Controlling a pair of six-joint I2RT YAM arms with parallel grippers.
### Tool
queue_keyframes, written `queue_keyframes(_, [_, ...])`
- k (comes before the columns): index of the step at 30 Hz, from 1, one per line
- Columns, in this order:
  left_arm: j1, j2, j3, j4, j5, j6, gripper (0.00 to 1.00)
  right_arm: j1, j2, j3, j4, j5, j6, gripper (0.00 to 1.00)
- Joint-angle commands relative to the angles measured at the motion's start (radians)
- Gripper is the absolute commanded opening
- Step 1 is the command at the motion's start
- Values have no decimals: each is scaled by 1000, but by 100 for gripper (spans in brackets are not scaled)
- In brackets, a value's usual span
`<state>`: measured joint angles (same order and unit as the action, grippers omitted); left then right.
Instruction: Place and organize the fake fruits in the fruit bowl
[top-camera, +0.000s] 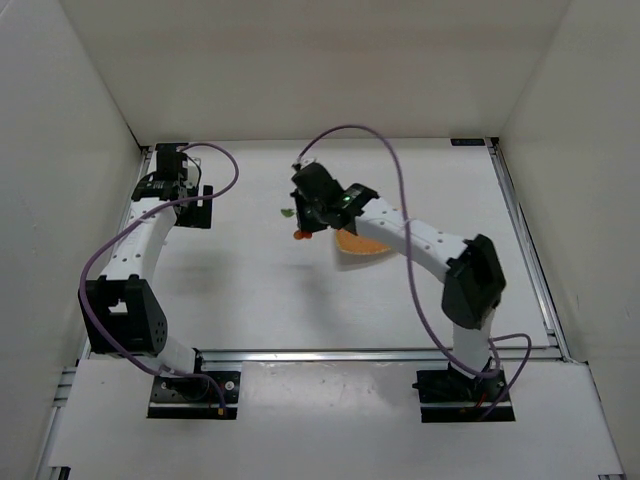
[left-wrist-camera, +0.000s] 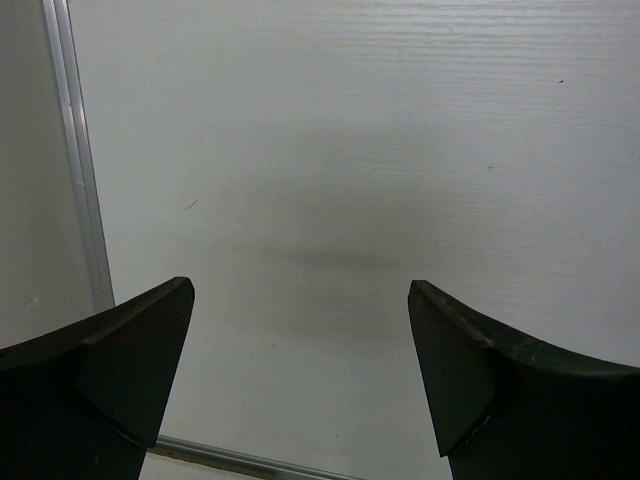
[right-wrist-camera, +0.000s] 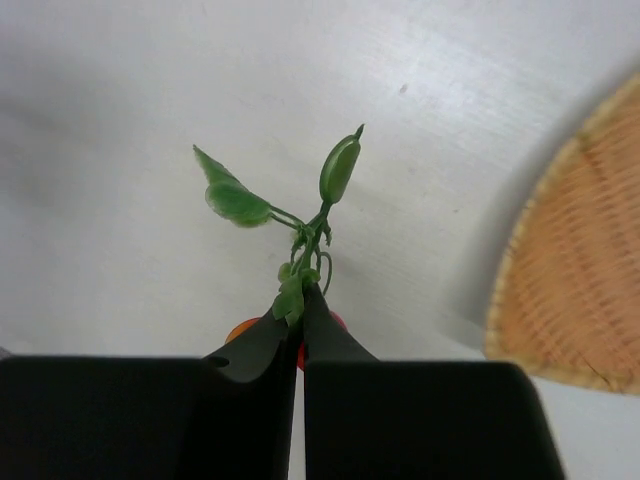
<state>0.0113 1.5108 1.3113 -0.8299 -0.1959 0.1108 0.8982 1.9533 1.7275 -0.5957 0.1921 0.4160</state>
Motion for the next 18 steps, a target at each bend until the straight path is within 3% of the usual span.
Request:
queue_keyframes(1, [6,-54,-12,8,15,-10,99,-91,-122,-84,68,84,107,0])
queue_keyframes(6, [6,-63,-21,-1,24,-10,99,-198,-76,-63,-73,205,129,0])
queue_keyframes(10, [6,-63,-21,-2,24,-10,99,-246,-1,3,-142,205,129,4])
queue_keyframes(13, [6,-63,-21,-11,24,-10,99,-268,9,3,-142,196,129,24])
queue_keyframes(14, [6,-63,-21,-11,33,-10,99,-277,9,3,-142,196,129,39])
queue_keyframes(18, [6,-63,-30,-11,33,-10,99,-277,-37,3,-142,185,129,74])
